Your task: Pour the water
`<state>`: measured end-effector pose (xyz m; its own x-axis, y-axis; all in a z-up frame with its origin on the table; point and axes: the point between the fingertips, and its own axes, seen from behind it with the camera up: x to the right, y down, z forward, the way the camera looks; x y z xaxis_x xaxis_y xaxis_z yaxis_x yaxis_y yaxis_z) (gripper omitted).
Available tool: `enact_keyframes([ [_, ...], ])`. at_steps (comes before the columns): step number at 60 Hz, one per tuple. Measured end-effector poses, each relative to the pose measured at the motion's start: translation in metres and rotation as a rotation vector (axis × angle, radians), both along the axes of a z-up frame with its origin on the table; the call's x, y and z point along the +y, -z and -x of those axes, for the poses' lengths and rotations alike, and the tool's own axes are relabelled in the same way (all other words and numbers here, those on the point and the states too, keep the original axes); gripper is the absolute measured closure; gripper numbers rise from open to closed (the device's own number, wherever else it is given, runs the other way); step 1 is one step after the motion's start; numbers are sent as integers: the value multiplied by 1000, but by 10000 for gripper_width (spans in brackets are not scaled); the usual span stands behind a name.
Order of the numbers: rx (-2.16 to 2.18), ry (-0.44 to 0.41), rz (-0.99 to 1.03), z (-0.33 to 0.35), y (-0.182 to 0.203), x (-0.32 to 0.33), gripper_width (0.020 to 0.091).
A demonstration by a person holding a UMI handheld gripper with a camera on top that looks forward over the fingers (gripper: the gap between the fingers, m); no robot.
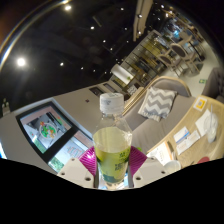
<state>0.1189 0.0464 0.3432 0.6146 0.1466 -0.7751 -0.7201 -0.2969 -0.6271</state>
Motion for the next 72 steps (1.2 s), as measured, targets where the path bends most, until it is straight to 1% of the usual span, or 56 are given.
enact_keyframes([
  [5,-255,59,-70,-40,-14,-8,716],
  [9,-447,110,-85,-71,-7,-12,718],
  [12,-580,145,-83,-97,9,-24,716],
  [13,-619,155,-73,-105,13,-17,716],
  [18,-785,183,2,-137,59,-16,718],
  [19,-810,185,11,-145,83,-24,718],
  [20,-825,185,28,-146,83,-24,718],
  [25,-872,167,102,-157,132,-26,717],
  [26,-876,166,110,-157,152,-26,716],
  [32,-894,142,154,-166,192,-31,716],
  [48,-870,114,235,-169,267,-33,712],
  [50,-883,107,245,-168,277,-33,698],
  [52,-886,125,219,-168,274,-34,703],
  [55,-880,138,214,-169,272,-36,685],
  [65,-872,137,246,-169,276,-34,579],
  [66,-875,133,262,-170,277,-37,559],
  [68,-880,121,302,-170,282,-41,491],
  [69,-881,114,312,-169,282,-43,446],
  [72,-883,97,315,-165,280,-46,261],
])
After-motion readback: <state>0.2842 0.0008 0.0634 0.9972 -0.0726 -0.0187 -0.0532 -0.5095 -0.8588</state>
